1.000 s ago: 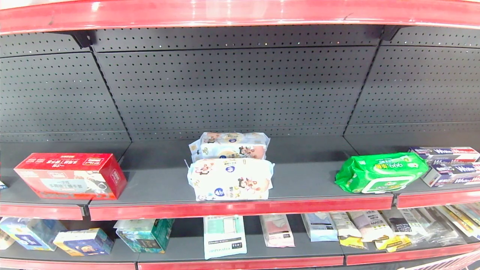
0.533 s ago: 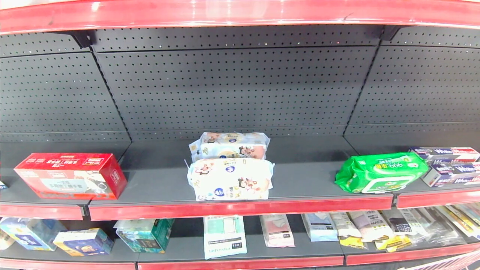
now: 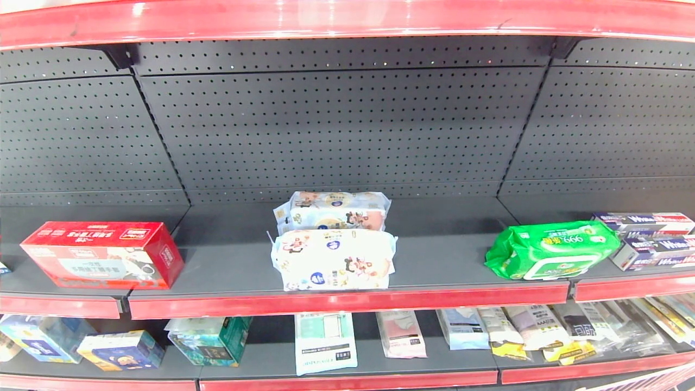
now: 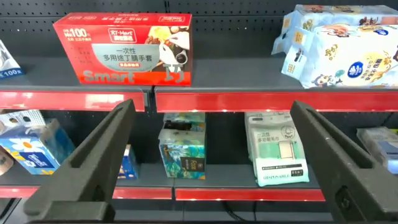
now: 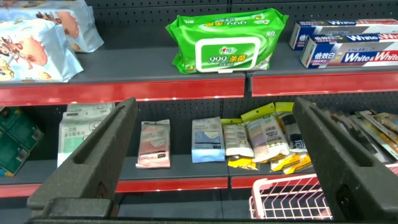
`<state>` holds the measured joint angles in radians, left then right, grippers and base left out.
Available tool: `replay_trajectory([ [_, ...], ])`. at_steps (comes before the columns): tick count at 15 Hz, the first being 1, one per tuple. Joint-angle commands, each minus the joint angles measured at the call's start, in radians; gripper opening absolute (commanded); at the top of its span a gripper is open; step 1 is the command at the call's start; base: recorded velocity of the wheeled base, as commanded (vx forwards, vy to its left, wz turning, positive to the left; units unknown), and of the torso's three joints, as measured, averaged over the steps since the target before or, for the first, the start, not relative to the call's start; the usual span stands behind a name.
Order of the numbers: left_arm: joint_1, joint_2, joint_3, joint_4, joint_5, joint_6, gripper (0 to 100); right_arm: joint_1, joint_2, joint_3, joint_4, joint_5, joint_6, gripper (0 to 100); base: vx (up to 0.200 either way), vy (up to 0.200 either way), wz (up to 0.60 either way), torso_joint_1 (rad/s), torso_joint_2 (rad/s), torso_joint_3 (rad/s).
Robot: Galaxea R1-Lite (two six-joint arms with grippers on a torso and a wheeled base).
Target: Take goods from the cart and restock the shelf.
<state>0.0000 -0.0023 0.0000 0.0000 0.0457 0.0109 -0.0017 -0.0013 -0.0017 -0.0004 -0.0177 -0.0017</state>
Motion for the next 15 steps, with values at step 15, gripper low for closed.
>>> replay_trajectory([
  [15,0.0,0.002,0.0,0.0,0.0,0.0,100,0.0,0.001,0.0,-0.001,0.001,0.0,100,0.0,0.0,0.0,0.0,0.0,0.0],
])
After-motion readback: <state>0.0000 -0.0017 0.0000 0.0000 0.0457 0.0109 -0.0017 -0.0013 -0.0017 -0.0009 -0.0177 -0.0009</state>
